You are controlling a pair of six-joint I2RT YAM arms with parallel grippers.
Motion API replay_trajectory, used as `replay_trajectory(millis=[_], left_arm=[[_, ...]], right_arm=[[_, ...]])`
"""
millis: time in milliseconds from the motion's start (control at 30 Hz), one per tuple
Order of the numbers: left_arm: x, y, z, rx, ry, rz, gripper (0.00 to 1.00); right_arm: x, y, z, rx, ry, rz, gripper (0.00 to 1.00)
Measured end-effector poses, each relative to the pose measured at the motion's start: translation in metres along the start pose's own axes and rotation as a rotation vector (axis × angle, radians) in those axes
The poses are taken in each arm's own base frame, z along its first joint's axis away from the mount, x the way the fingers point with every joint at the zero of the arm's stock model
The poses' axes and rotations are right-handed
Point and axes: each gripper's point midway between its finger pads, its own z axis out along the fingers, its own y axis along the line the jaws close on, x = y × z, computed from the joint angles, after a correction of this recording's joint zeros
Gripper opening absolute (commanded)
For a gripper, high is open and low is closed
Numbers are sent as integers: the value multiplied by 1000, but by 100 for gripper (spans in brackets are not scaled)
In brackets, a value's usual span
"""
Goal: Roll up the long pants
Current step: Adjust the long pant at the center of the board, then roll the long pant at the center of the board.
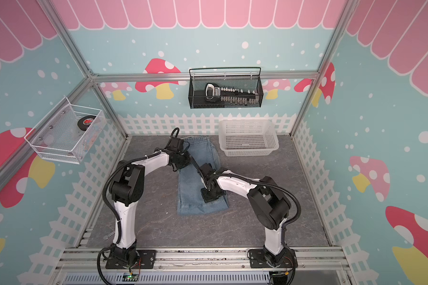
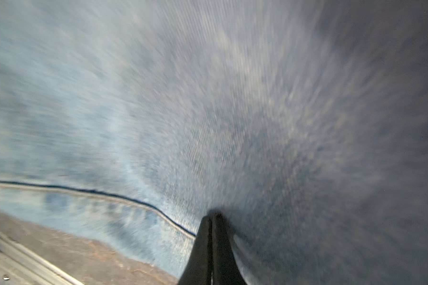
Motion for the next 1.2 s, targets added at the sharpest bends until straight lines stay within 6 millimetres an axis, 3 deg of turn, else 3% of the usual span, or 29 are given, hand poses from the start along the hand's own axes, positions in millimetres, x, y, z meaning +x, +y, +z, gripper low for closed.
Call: replay_trajectory(millis=[133,267,367,467,533,600,700,767,867,933,1067,1200], left_arm=[[-12,-9,11,17,-6,6,17],[-24,-16,17,32,-25,27,17],[-31,-12,16,31,-35,26,17],[-37,1,8,26,-42,5,16],[-39,20,-10,6,-49,-25,16],[-41,41,-35,-17,-61,-65,17],[-43,73,-92,-44,-116,-127,19],[-39,79,-133,-32,-170,-140,20],[-14,69,-180,26,-222,-114,20],[11,66,-195,63,-219,-93,20],[74,100,-192,46,-142,-108,23],[122,133,-191,17,-83,-147,34]], right_arm=[[-13,17,4,-46,-32,2,1],[-33,54,13,-119,-43,-33,1],[-49,87,19,-181,-52,-77,1],[-57,101,19,-193,-65,-119,11],[-57,103,14,-182,-66,-160,26],[-61,104,2,-168,-87,-200,33],[-70,102,-30,-130,-162,-272,48],[-74,101,-53,-97,-219,-325,52],[-73,107,-78,-27,-292,-451,54],[-62,115,-75,28,-302,-550,55],[-18,116,-36,152,-224,-728,57],[9,94,-4,244,-155,-797,57]])
